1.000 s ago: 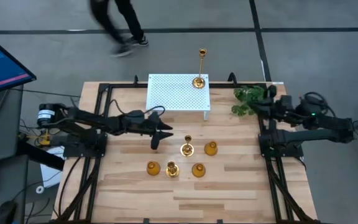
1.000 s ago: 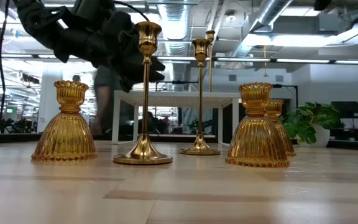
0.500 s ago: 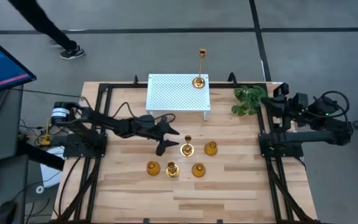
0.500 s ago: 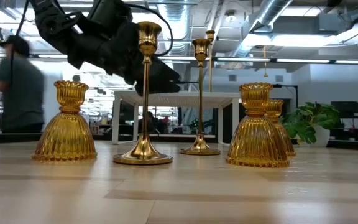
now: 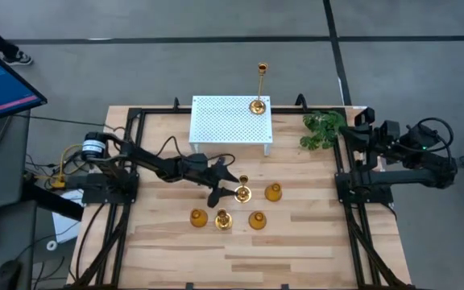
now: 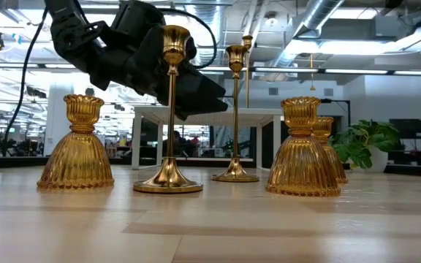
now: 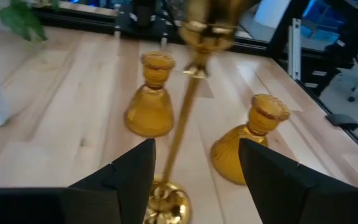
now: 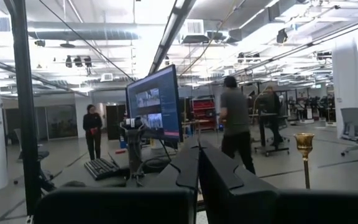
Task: Pick & Place candle stick holders
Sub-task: Put the medium gold candle holder on the shelf
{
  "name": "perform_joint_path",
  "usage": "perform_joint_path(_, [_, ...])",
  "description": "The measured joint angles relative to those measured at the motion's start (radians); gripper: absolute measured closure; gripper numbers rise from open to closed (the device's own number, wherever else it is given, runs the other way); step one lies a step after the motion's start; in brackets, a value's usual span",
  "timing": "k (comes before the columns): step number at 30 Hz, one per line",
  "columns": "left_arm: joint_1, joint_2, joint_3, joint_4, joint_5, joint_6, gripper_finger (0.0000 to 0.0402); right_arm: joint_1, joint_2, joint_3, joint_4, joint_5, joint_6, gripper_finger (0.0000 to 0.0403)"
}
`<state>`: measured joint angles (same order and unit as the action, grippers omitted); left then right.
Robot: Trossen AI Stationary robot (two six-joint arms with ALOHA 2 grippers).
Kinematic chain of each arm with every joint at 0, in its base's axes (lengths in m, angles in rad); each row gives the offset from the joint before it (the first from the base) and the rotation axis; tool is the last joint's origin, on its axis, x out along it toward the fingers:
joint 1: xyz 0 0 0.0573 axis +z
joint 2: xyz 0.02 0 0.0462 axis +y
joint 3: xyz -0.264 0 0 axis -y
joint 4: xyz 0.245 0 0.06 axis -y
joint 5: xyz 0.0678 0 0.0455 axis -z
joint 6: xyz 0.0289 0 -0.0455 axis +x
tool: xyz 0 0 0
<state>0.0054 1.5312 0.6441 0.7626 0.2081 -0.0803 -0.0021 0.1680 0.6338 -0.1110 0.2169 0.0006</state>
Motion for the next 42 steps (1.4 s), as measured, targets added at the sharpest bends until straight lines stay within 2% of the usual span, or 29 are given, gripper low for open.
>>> perform_joint_path(11, [0.005,0.083,0.000,0.128,-0.063,-0.006,0.0174,0.000,0.000,0.000,0.003,0.001,0.019,0.0402])
perform_joint_path(20, [0.005,0.124,0.014,0.203,-0.054,-0.010,0.0199,0.000,0.000,0.000,0.002,0.017,0.019,0.0402])
perform_joint_path(42, [0.005,0.128,0.014,0.218,-0.058,-0.033,0.0213,0.000,0.000,0.005,0.021,0.020,0.015,0.0402])
